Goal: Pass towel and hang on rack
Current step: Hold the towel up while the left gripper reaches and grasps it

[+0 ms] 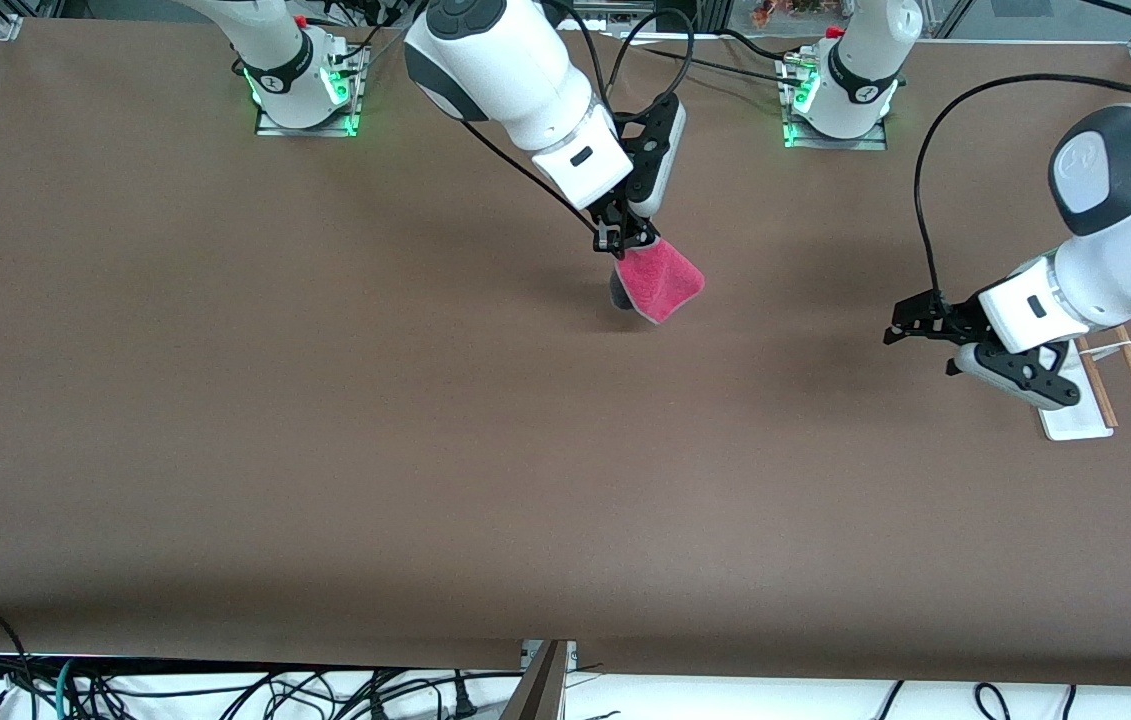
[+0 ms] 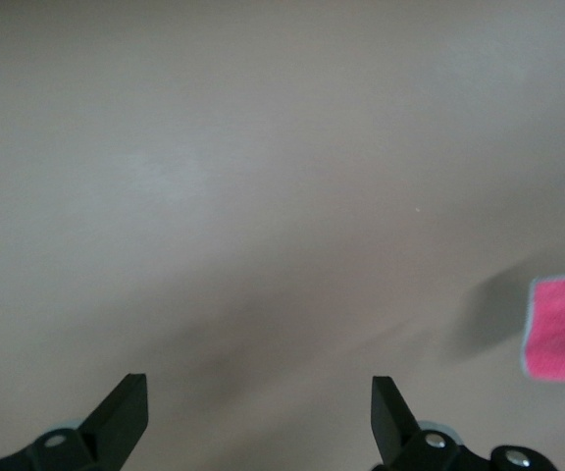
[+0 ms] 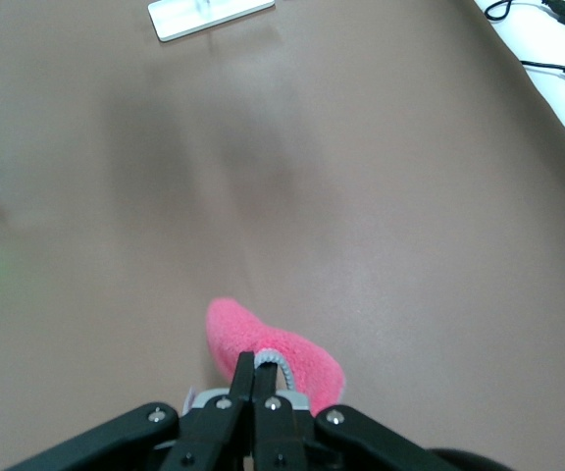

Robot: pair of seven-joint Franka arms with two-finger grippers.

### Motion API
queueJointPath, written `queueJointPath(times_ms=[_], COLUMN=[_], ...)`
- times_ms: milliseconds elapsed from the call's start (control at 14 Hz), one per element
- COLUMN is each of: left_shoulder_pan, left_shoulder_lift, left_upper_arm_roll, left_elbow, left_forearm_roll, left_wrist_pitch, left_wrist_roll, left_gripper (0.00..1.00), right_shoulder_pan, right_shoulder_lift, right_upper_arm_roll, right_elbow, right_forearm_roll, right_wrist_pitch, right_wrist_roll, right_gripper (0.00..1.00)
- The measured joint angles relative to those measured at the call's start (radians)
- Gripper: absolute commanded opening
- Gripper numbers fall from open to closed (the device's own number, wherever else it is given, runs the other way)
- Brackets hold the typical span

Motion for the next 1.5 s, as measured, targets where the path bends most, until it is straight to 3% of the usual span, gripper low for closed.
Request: queueJointPath(times_ms=[717,1218,1505], left_shoulder_pan=[0.009,-0.003,-0.004], left_shoulder_lift=[0.000,0.000,0.000], left_upper_arm_roll=[-0.007,-0.153,-0.184], left_elbow=[-0.305,-0.340,-0.343], left_forearm_roll=[-0.407,-0.671,-0.710], left_wrist_pitch=[0.175,0.183,0.185], left_wrist_roll=[0.892,1.279,1.388], left_gripper=[1.00,1.00,1.00], right_shoulder_pan=[0.001,0.002,0.003], right_shoulder_lift=[0.001,0.001,0.001], right_upper_arm_roll=[-0.002,-0.002,-0.002], right_elbow=[0.031,0.066,0.066], right_forearm_roll=[0.000,0.000,0.000], right_wrist_pitch=[0.060,0.081,0.082], right_wrist_roll=[0.033,0.063,0.064], right_gripper=[0.00,0.00,0.00])
